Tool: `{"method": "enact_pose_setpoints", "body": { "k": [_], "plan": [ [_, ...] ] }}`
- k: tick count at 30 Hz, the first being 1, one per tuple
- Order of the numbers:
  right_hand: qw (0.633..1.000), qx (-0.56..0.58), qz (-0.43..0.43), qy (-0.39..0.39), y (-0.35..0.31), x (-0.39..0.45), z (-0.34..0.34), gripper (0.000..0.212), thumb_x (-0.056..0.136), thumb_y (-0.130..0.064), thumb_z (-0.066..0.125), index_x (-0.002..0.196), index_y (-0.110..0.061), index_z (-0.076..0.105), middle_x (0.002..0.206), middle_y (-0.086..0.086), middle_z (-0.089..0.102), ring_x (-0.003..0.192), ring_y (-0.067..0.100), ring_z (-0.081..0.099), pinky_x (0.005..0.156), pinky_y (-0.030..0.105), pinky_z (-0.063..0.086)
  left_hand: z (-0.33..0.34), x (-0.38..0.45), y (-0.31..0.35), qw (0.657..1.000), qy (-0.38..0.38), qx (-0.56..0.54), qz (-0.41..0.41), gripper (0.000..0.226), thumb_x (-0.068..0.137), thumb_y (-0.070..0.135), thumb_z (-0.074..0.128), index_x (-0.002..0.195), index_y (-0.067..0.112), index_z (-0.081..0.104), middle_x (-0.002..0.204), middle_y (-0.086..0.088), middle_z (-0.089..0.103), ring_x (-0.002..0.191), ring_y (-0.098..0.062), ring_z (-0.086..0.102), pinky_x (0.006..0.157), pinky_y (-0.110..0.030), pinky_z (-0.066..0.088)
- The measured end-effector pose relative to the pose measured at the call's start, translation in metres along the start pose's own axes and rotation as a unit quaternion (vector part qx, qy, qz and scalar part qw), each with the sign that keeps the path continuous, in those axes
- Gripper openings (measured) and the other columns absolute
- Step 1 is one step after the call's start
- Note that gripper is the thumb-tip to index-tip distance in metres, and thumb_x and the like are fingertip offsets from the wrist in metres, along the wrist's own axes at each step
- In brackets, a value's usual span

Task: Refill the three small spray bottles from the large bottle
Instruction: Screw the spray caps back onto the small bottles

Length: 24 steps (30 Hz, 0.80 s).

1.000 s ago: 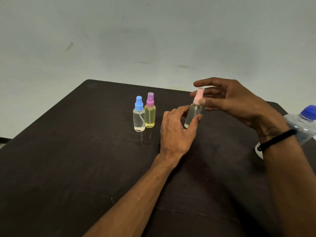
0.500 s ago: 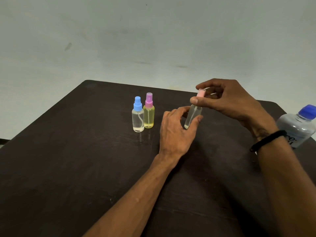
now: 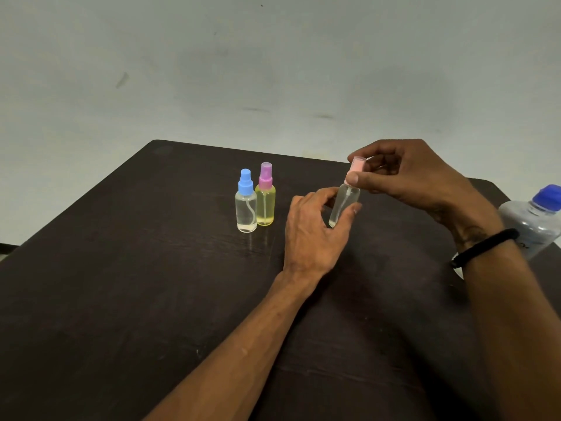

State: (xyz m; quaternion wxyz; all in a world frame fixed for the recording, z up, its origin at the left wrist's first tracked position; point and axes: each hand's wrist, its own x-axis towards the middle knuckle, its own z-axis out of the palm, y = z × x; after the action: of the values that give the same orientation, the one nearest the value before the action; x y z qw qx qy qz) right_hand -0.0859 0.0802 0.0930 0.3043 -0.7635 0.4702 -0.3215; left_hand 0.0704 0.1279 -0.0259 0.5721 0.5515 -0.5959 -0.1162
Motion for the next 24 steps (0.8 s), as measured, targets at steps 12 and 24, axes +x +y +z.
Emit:
{"method": "enact_pose_setpoints", "body": {
  "k": [12, 24],
  "plan": [
    [1.000, 0.016, -0.007, -0.003, -0.0025, -0.0037, -0.0032, 0.037, 0.083, -0.019, 0.090, 0.117, -0.025, 0.078, 0.105, 0.002, 0.081, 0.102, 0.013, 0.077, 0.099, 0.043, 0.062, 0.0006, -0.0013, 0.0006, 1.000, 0.000, -0.004, 0.006, 0.039, 0.092, 0.046, 0.077, 0.122, 0.024, 0.071, 0.103, 0.018, 0.064, 0.095, -0.006, 0.054, 0.077, -0.013, 0.040],
    [0.999, 0.049, -0.011, -0.021, 0.0014, -0.0047, -0.0082, 0.041, 0.088, -0.005, 0.084, 0.124, -0.024, 0.076, 0.110, 0.004, 0.081, 0.108, 0.014, 0.076, 0.098, 0.039, 0.062, 0.0008, -0.0017, -0.0003, 1.000, 0.013, -0.010, 0.007, 0.038, 0.092, 0.044, 0.078, 0.122, 0.022, 0.071, 0.101, 0.019, 0.062, 0.095, -0.004, 0.052, 0.077, -0.011, 0.037]
  ]
}}
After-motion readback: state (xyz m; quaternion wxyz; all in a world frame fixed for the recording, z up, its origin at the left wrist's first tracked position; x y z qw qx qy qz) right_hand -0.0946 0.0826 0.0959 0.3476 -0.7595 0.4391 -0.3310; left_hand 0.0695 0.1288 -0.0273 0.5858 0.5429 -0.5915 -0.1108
